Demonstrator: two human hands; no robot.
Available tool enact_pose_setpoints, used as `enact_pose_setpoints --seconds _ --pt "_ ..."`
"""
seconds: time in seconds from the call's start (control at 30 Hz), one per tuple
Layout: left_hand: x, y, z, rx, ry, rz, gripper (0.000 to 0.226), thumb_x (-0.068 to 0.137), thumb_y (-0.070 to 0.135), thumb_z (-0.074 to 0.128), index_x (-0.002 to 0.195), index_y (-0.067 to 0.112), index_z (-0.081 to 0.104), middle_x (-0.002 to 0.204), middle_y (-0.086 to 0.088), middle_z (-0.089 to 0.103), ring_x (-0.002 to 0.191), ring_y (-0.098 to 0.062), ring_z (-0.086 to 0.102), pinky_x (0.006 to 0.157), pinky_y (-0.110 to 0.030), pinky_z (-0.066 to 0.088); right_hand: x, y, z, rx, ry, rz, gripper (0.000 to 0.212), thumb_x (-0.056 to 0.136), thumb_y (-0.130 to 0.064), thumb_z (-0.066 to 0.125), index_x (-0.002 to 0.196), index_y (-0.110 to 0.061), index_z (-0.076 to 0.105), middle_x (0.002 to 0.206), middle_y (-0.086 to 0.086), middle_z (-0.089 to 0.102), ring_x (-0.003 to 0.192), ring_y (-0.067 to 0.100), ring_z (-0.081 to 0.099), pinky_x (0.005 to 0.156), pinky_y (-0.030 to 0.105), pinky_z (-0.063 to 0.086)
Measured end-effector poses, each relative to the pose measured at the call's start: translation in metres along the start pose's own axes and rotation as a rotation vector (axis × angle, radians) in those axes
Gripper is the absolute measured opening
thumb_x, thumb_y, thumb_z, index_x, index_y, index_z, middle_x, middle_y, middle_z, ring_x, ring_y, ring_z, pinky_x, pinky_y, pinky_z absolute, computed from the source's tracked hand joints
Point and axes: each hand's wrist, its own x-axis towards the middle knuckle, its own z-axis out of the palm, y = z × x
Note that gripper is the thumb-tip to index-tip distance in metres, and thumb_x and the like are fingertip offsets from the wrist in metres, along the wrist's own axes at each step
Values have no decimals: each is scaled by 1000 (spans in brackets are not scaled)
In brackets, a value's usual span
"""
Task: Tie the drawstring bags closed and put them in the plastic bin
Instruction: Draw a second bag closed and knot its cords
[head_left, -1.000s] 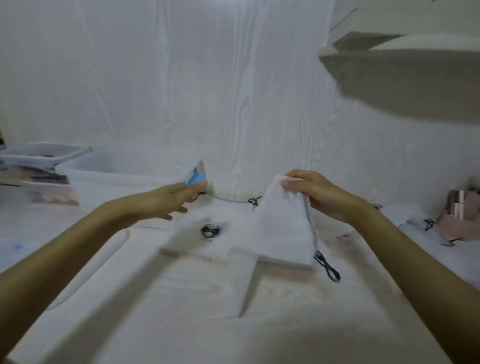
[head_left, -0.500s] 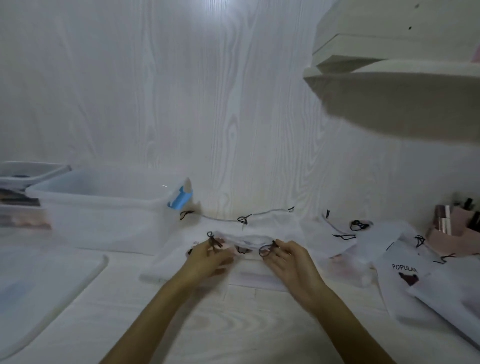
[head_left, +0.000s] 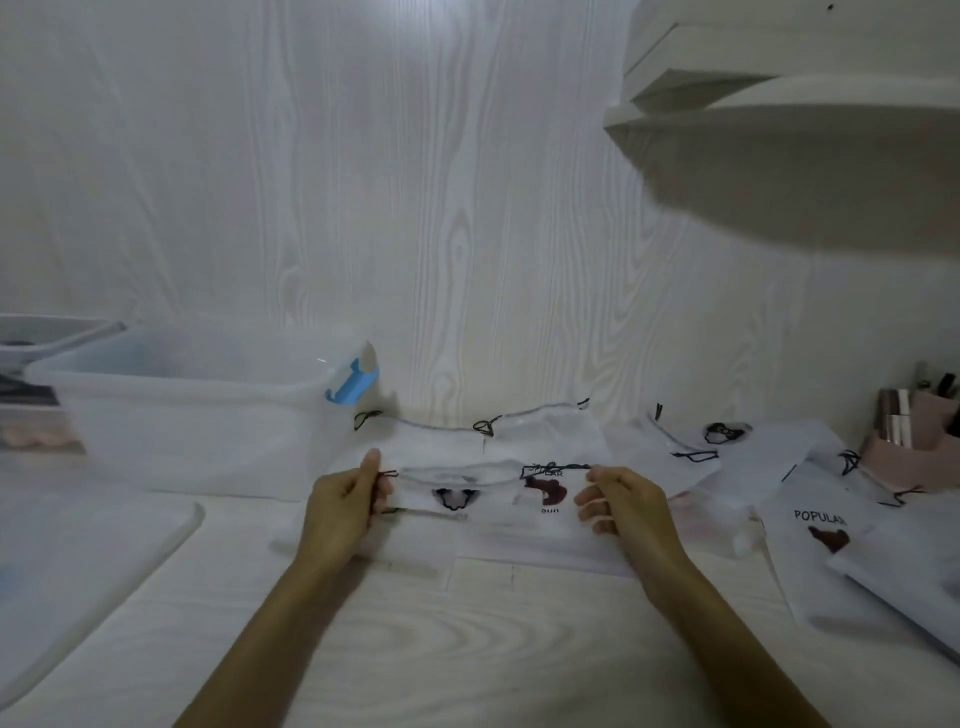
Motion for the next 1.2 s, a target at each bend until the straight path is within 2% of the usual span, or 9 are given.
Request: enact_pose_setpoints --seconds 0.27,0.4,0.53,0.6,0.67,0.8,0.97,1.1,1.2 --pt "4 -15 -15 33 276 -36 48 100 35 40 63 13 61 59 -3 58 56 -21 51 62 -32 39 20 15 -36 226 386 112 20 96 -11 48 78 -8 58 73 8 60 46 9 55 39 16 43" --pt "-6 -15 -12 566 212 118 44 100 41 33 72 22 61 72 5 64 76 -24 60 68 -34 41 20 17 -33 -71 419 2 19 93 -11 48 102 -4 63 78 5 62 67 20 57 60 32 48" --pt "-11 -6 -8 669 282 405 28 100 31 40 112 18 62 111 -2 62 105 -26 52 83 -39 42 9 13 -23 -580 332 -242 50 89 -10 54 137 -10 43 129 14 52 117 32 46 98 38 38" --pt "-15 1 -4 628 352 597 24 98 30 44 110 20 62 108 2 60 99 -22 52 78 -35 41 2 8 -16 -700 338 -408 60 86 -8 58 142 -11 36 135 11 46 123 30 40 97 34 33" --pt "-18 4 0 564 329 628 18 97 32 47 106 25 61 96 11 55 87 -15 50 63 -27 39 -3 1 -5 -645 262 -528 47 90 -11 57 135 -16 44 125 2 53 103 19 55 85 31 42" --pt "-17 6 12 571 196 505 7 92 30 57 97 31 62 90 17 55 81 -10 54 59 -25 42 7 -9 26 -669 29 -598 22 95 -20 51 114 -24 60 110 -13 61 71 0 56 67 13 39" --pt "-14 8 35 329 -20 110 25 90 36 58 69 28 70 68 11 71 71 -8 67 73 -30 53 32 -7 64 -900 -194 -440 37 95 -28 52 131 -22 48 126 -4 52 114 15 50 81 22 34" --pt "-7 20 48 -156 -31 -216 42 94 39 52 74 6 68 60 -5 69 42 -10 57 42 -19 42 30 -8 76 -913 -78 -522 21 93 -28 55 109 -23 68 106 -6 68 97 13 62 70 22 41" --pt "2 27 46 -295 49 -338 51 93 47 51 72 2 65 62 -9 66 44 -16 54 44 -21 45 19 -5 70 -913 -67 -623 20 93 -27 55 104 -21 72 98 -6 71 91 12 64 70 22 44"
